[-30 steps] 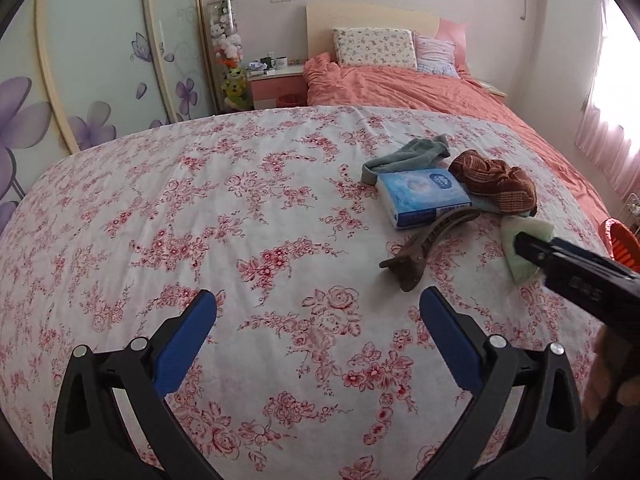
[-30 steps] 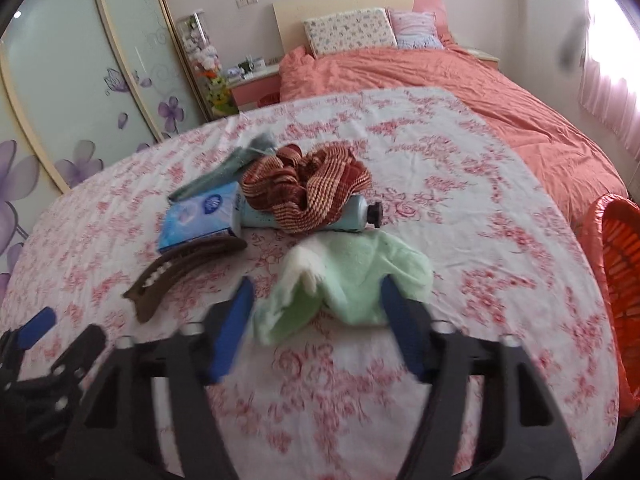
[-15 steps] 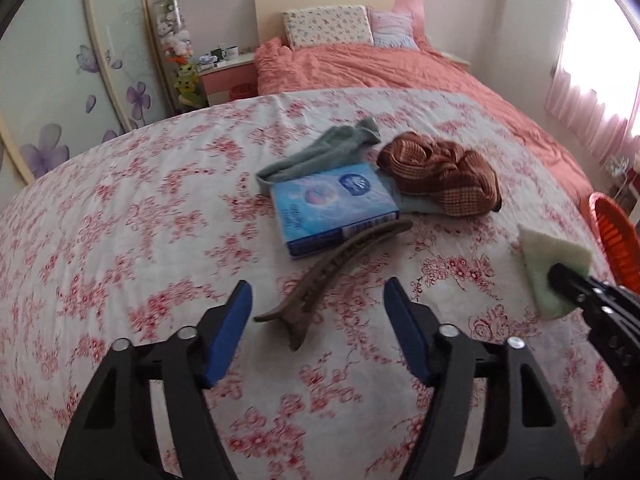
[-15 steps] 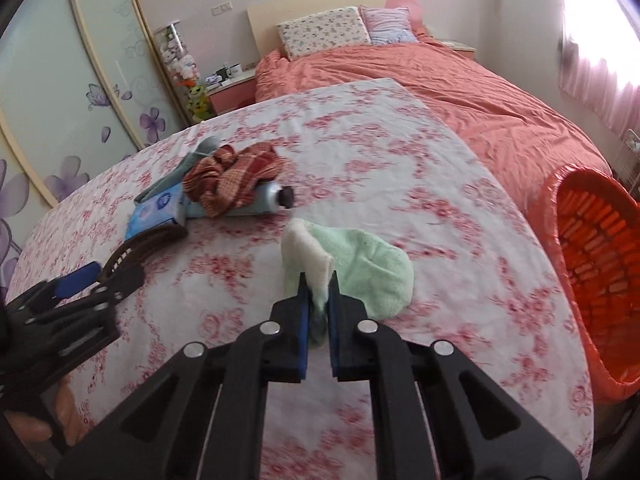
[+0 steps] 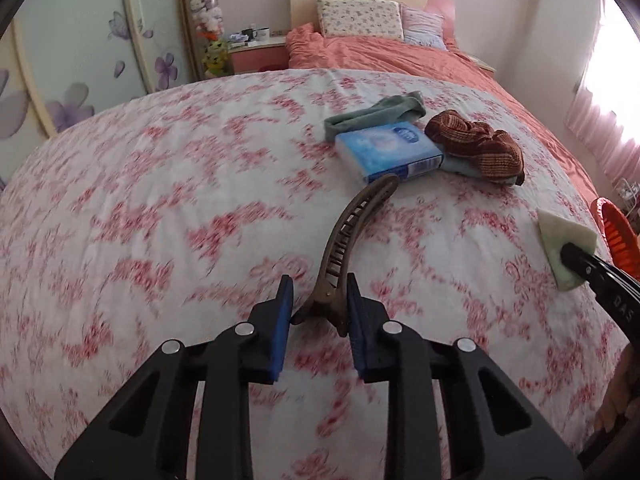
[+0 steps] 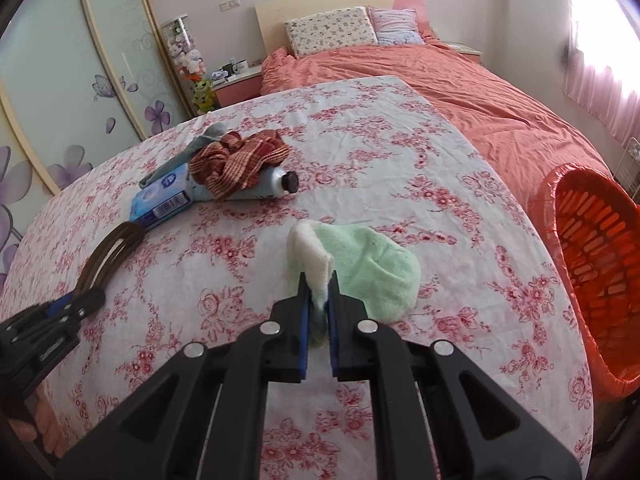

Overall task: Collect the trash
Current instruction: 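Close the left tool further onto the brown hair clip, holding the green cloth in the right tool, then carry the clip and green cloth over the orange basket and open both tools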

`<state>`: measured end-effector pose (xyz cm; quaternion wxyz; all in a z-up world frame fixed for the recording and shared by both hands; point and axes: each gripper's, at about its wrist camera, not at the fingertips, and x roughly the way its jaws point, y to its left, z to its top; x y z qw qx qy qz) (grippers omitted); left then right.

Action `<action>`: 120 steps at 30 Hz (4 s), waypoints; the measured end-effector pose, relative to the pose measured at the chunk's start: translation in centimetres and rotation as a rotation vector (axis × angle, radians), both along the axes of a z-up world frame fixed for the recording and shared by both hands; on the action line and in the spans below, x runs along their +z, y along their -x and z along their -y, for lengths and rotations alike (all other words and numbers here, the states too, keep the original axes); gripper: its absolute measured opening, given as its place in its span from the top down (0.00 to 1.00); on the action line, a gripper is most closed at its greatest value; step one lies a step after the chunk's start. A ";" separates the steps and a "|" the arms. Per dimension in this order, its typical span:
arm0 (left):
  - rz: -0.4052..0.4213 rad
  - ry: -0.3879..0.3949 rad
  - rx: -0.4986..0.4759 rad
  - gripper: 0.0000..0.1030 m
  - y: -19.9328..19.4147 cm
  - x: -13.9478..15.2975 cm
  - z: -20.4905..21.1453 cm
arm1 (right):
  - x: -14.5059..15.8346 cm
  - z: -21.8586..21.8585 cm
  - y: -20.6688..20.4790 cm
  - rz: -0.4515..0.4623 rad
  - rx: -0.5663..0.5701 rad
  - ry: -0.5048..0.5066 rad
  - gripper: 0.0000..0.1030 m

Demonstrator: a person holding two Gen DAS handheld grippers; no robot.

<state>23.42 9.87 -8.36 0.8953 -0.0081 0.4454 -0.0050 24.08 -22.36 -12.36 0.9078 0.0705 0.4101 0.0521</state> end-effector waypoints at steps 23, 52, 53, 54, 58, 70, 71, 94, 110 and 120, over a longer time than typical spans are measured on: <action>0.048 0.018 -0.005 0.61 -2.0 -0.5 1.2 | -0.6 -0.2 -0.7 -0.018 -0.006 -0.003 0.82; 0.047 0.014 0.012 0.60 -1.8 -0.6 1.0 | -0.7 0.0 -0.5 -0.019 -0.011 -0.028 0.82; 0.047 0.016 0.013 0.60 -1.8 -0.6 1.0 | -0.7 0.1 -0.5 -0.019 -0.011 -0.030 0.82; 0.048 0.018 0.013 0.60 -1.8 -0.6 1.0 | -0.7 0.1 -0.5 -0.020 -0.012 -0.034 0.82; 0.048 0.022 0.015 0.60 -1.7 -0.6 1.0 | -0.7 0.2 -0.5 -0.020 -0.012 -0.043 0.82; 0.048 0.009 -0.017 0.60 -1.0 -0.5 1.1 | -0.7 0.2 -0.5 -0.017 -0.011 -0.035 0.82; 0.046 -0.012 -0.032 0.60 -0.7 -0.6 1.3 | -0.6 0.1 -0.4 -0.016 -0.008 -0.027 0.82; 0.109 0.025 -0.040 0.79 0.7 3.6 2.5 | 5.2 2.0 3.6 0.141 0.012 -0.040 0.91; 0.144 0.093 -0.194 0.79 3.3 7.6 10.1 | 9.3 9.2 9.8 0.265 -0.092 -0.081 0.91; 0.155 0.166 -0.372 0.79 4.1 8.8 18.6 | 10.2 15.7 12.3 0.318 -0.225 -0.063 0.91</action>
